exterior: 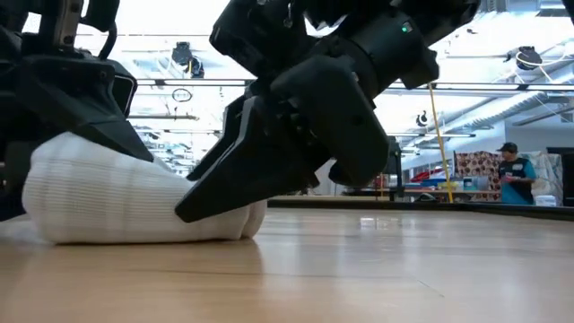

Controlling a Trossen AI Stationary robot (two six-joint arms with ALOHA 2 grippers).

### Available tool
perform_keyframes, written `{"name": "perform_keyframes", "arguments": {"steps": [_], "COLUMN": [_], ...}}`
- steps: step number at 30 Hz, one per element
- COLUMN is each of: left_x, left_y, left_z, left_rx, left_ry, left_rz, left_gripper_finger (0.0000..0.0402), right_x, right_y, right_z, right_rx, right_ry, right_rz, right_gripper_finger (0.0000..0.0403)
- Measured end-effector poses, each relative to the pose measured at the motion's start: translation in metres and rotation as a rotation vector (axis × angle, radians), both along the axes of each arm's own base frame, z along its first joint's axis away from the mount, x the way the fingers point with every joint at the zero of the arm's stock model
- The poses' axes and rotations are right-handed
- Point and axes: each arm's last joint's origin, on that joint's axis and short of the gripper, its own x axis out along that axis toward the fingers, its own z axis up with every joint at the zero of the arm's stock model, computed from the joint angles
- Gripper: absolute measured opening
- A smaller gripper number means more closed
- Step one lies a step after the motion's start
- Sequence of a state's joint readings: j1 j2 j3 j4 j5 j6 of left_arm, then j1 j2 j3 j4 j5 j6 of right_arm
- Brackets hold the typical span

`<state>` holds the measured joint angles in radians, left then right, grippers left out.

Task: Roll towel
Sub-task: Roll the brown checkered towel

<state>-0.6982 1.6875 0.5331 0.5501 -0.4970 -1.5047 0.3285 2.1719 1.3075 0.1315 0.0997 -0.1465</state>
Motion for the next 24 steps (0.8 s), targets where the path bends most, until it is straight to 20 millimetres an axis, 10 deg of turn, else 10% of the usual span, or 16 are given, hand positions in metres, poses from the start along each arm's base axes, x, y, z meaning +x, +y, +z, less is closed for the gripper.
{"name": "perform_keyframes", "arguments": {"steps": [10,17,24], "left_x": [-0.004,-0.015,-0.027], "left_y": [-0.007,-0.019,-0.059], "left_z": [0.009,0.051,0.103], "left_rx": [0.009,-0.023,0.521], "left_ry": [-0.007,-0.139,-0.421], "left_rz": [-0.139,-0.362,-0.339], "left_gripper_finger": [0.0215,0.024,0.0241], "right_x": [-0.005,-0.008,-0.011], "right_y": [-0.002,0.002,0.009], "right_z": [-0.005,-0.007,-0.007], "right_rx": [0.068,0.215,0.313], "right_ry": [0.102,0.177,0.22], "right_rz": [-0.028,-0.056,-0.096], "right_gripper_finger": [0.019,0.0195,0.0196]}}
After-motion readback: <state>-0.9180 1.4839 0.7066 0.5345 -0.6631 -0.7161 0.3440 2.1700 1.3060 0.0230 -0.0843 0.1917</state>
